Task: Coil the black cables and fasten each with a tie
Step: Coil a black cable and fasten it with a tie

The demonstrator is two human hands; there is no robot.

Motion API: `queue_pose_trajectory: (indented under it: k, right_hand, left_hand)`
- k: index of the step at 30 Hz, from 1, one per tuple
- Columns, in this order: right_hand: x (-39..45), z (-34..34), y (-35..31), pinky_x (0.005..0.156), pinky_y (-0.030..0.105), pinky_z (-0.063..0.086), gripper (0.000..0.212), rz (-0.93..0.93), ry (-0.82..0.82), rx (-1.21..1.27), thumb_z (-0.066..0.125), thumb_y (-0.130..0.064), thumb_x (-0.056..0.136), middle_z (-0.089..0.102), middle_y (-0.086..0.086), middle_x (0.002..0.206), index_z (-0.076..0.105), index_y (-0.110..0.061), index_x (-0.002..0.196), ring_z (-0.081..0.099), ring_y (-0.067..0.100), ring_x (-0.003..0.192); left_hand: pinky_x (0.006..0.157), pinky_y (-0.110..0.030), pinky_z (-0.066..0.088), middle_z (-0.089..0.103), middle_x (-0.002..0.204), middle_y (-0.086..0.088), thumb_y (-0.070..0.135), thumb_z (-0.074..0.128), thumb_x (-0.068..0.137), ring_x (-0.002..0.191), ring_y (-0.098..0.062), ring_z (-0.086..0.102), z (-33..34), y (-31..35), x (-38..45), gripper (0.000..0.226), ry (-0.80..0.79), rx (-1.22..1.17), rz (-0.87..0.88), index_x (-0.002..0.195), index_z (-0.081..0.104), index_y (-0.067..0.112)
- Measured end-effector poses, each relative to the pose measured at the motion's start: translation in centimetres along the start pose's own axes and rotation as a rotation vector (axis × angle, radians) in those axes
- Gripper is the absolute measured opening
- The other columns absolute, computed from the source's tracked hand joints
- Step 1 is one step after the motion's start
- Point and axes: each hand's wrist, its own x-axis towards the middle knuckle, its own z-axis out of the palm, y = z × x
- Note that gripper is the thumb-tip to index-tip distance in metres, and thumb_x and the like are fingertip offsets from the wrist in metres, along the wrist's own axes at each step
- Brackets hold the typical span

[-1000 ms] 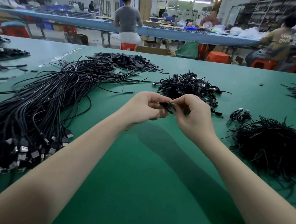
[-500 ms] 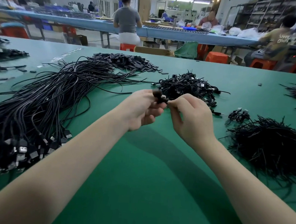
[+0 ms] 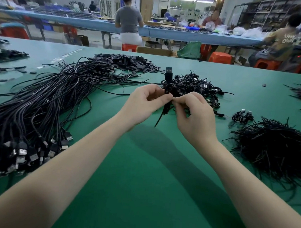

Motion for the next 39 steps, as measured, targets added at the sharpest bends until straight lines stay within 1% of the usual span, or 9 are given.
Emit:
queue_pose_trajectory:
  k: [9, 13, 16, 18, 22, 25, 31, 35, 39]
  right_hand:
    - [-0.2, -0.4, 0.6, 0.056, 0.038, 0.047, 0.026, -0.356, 0.105, -0.347, 0.055, -0.009, 0.094, 0.064, 0.011, 0.073, 0.069, -0.001, 0.074, 0.063, 0.031, 0.066]
    - [-0.3, -0.3, 0.9, 0.074, 0.03, 0.05, 0.005, -0.07, 0.017, -0.019, 0.064, -0.001, 0.086, 0.067, 0.014, 0.085, 0.069, 0.001, 0.084, 0.067, 0.027, 0.09]
    - [-0.3, 0.1, 1.0, 0.071, 0.008, 0.041, 0.005, 0.103, -0.044, 0.134, 0.065, -0.001, 0.086, 0.065, 0.002, 0.08, 0.068, -0.005, 0.085, 0.058, 0.007, 0.078]
    - [-0.4, 0.4, 1.0, 0.068, 0.004, 0.038, 0.009, 0.175, -0.074, 0.186, 0.065, -0.002, 0.085, 0.06, -0.009, 0.076, 0.067, -0.011, 0.085, 0.054, -0.003, 0.071]
    - [-0.6, 0.7, 0.7, 0.069, 0.007, 0.04, 0.01, 0.16, -0.065, 0.148, 0.064, -0.001, 0.085, 0.054, -0.019, 0.077, 0.068, -0.01, 0.084, 0.052, -0.005, 0.072]
    - [-1.0, 0.8, 0.8, 0.061, 0.033, 0.049, 0.006, 0.111, -0.078, 0.041, 0.064, -0.004, 0.086, 0.061, -0.003, 0.076, 0.068, -0.006, 0.083, 0.058, 0.015, 0.071]
    - [-1.9, 1.0, 0.8, 0.053, 0.036, 0.047, 0.016, -0.387, -0.047, -0.346, 0.061, -0.005, 0.088, 0.06, 0.008, 0.067, 0.07, -0.005, 0.074, 0.059, 0.029, 0.06]
    - [-1.0, 1.0, 0.8, 0.06, 0.037, 0.05, 0.011, 0.1, -0.155, -0.126, 0.062, -0.016, 0.089, 0.066, 0.005, 0.079, 0.071, -0.01, 0.085, 0.062, 0.028, 0.067]
    - [3.9, 0.7, 3.7, 0.058, 0.03, 0.044, 0.017, 0.406, 0.042, -0.268, 0.053, -0.026, 0.095, 0.07, 0.0, 0.086, 0.069, -0.019, 0.095, 0.061, 0.021, 0.073]
  left_hand:
    - [0.035, -0.014, 0.035, 0.052, 0.051, 0.006, 0.011, 0.045, 0.097, 0.036, -0.005, 0.044, 0.8, 0.8, 0.0, 0.017, -0.05, -0.536, -0.577, 0.101, 0.055, 0.024]
    - [0.053, -0.016, 0.046, 0.065, 0.072, 0.01, 0.01, 0.052, 0.095, 0.06, -0.004, 0.061, 0.4, 0.2, -0.1, 0.025, -0.196, -0.214, -0.281, 0.092, 0.066, 0.029]
    - [0.075, -0.01, 0.047, 0.062, 0.091, 0.014, -0.003, 0.062, 0.084, 0.082, 0.001, 0.059, 0.0, -0.9, 0.0, 0.039, -0.183, 0.268, 0.152, 0.1, 0.065, 0.033]
    - [0.08, -0.017, 0.051, 0.067, 0.093, 0.007, 0.006, 0.073, 0.081, 0.089, -0.008, 0.063, 0.0, -1.2, 0.0, 0.026, -0.13, 0.256, 0.196, 0.097, 0.07, 0.027]
    - [0.071, -0.025, 0.05, 0.073, 0.085, -0.002, 0.029, 0.069, 0.087, 0.074, -0.006, 0.062, 0.6, -1.9, -0.1, 0.027, -0.076, 0.137, -0.046, 0.108, 0.069, 0.012]
    - [0.055, -0.021, 0.048, 0.067, 0.069, 0.005, 0.027, 0.06, 0.094, 0.061, -0.009, 0.064, 1.4, -1.8, -0.4, 0.034, -0.088, -0.126, -0.245, 0.123, 0.054, 0.01]
    - [0.037, -0.013, 0.039, 0.056, 0.053, 0.008, 0.016, 0.063, 0.073, 0.044, -0.004, 0.056, -0.5, -1.1, -0.3, 0.008, -0.324, -0.718, -0.91, 0.065, 0.06, 0.015]
    - [0.046, -0.016, 0.045, 0.071, 0.066, 0.003, 0.028, 0.047, 0.1, 0.054, -0.009, 0.065, -0.2, -1.7, 0.0, 0.014, -0.163, -0.302, -0.773, 0.105, 0.054, 0.016]
    - [0.059, -0.022, 0.047, 0.07, 0.081, 0.002, 0.024, 0.044, 0.096, 0.063, -0.011, 0.061, -0.9, -2.8, 0.2, 0.026, -0.03, 0.085, -0.58, 0.119, 0.054, 0.018]
